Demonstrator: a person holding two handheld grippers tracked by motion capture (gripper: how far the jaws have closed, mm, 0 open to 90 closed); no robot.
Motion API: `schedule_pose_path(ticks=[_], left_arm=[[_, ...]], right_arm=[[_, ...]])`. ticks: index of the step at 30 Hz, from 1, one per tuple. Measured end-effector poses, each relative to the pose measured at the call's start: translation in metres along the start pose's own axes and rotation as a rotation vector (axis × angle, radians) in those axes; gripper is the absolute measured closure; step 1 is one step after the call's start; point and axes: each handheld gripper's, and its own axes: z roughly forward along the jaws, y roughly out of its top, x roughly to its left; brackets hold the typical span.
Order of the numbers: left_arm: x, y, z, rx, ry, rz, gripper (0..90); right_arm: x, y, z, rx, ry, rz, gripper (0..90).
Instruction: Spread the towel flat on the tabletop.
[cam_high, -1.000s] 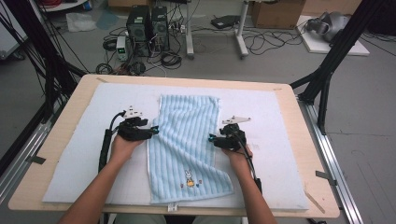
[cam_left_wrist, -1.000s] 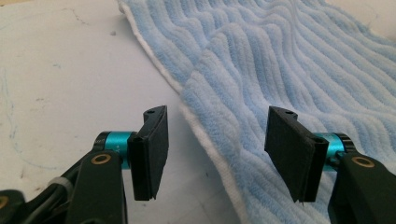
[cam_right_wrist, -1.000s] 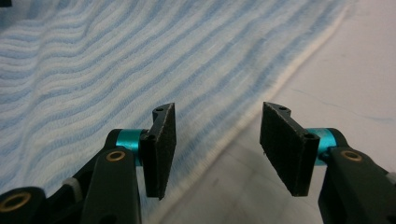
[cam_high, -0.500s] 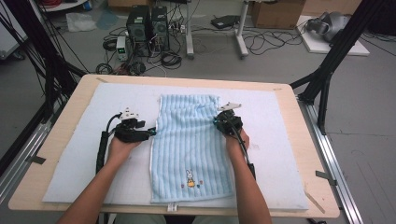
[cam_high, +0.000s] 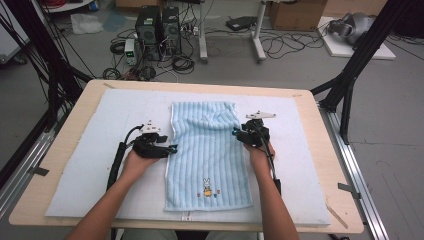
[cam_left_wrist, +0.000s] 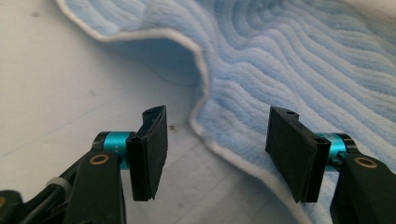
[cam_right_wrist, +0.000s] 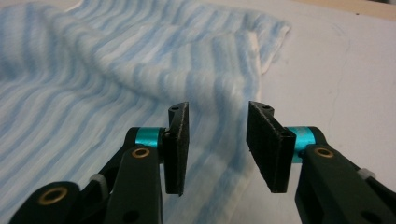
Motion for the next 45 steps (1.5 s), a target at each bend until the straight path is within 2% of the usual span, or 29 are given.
schedule_pose_path(ticks=[2, 3, 4, 5, 6, 7, 8, 9, 11, 13, 14, 16, 17, 20, 22, 24, 27, 29, 30, 32, 36, 38, 45], left_arm=[[-0.005, 0.0, 0.005, 0.017, -0.008, 0.014, 39.3], [-0.007, 0.0, 0.007, 0.036, 0.003, 0.039, 41.7], [-0.01, 0.001, 0.008, 0.04, 0.02, 0.07, 43.4], [-0.011, 0.001, 0.008, 0.042, 0.025, 0.086, 53.2], [-0.011, 0.001, 0.008, 0.039, 0.032, 0.101, 62.3], [-0.011, 0.002, 0.008, 0.041, 0.01, 0.111, 75.7], [-0.012, 0.002, 0.008, 0.045, 0.017, 0.123, 84.3], [-0.012, 0.004, 0.009, 0.05, 0.029, 0.141, 85.1], [-0.009, 0.006, 0.009, 0.05, 0.07, 0.144, 85.9], [0.001, 0.007, 0.01, 0.038, 0.096, 0.101, 86.1], [0.005, 0.007, 0.01, 0.032, 0.105, 0.094, 86.2], [0.014, 0.01, 0.013, 0.029, 0.114, 0.075, 86.2], [0.015, 0.011, 0.014, 0.024, 0.13, 0.08, 86.3], [0.021, 0.015, 0.018, 0.028, 0.139, 0.07, 86.3], [0.022, 0.014, 0.017, 0.023, 0.126, 0.059, 85.3], [0.023, 0.012, 0.016, 0.009, 0.114, 0.035, 71.4], [0.025, 0.009, 0.009, -0.036, 0.073, -0.024, 50.8], [0.024, 0.006, 0.005, -0.035, 0.055, -0.026, 46.4], [0.022, 0.003, 0.001, -0.044, 0.04, -0.032, 43.2], [0.018, -0.001, -0.007, -0.064, 0.023, -0.018, 39.9], [0.009, -0.009, -0.02, -0.087, -0.023, -0.007, 32.2], [0.004, -0.013, -0.027, -0.096, -0.03, 0.01, 32.4], [-0.006, -0.028, -0.044, -0.141, -0.039, -0.015, 32.9]], right_arm=[[0.001, -0.005, -0.006, 0.011, 0.008, -0.014, 56.5], [0.002, -0.008, -0.009, 0.016, 0.019, -0.013, 55.0], [0.002, -0.01, -0.01, 0.046, 0.037, -0.002, 53.0], [0.003, -0.012, -0.012, 0.078, 0.052, -0.002, 52.3], [0.005, -0.014, -0.012, 0.077, 0.054, -0.009, 52.7], [0.008, -0.017, -0.014, 0.076, 0.05, -0.03, 53.4], [0.011, -0.02, -0.012, 0.095, 0.048, -0.047, 54.2], [0.012, -0.021, -0.01, 0.111, 0.048, -0.05, 55.1], [0.014, -0.026, -0.005, 0.134, 0.057, -0.052, 58.2], [0.017, -0.026, -0.004, 0.117, 0.063, -0.038, 71.7], [0.019, -0.026, -0.002, 0.116, 0.069, -0.054, 75.4], [0.023, -0.023, 0.001, 0.116, 0.054, -0.1, 82.7], [0.025, -0.022, 0.002, 0.121, 0.046, -0.099, 83.7], [0.029, -0.018, 0.009, 0.109, -0.002, -0.114, 84.2], [0.031, -0.017, 0.012, 0.096, -0.025, -0.105, 82.8], [0.032, -0.018, 0.011, 0.093, -0.029, -0.105, 78.7], [0.029, -0.017, 0.006, 0.07, 0.0, -0.085, 68.8], [0.028, -0.017, 0.001, 0.047, 0.045, -0.054, 62.6], [0.028, -0.017, -0.001, 0.048, 0.048, -0.05, 60.8], [0.03, -0.02, -0.006, 0.055, 0.061, -0.054, 58.1], [0.036, -0.027, -0.018, 0.063, 0.054, -0.093, 50.5], [0.038, -0.031, -0.026, 0.053, 0.052, -0.095, 47.8], [0.043, -0.048, -0.058, 0.027, 0.039, -0.102, 36.0]])
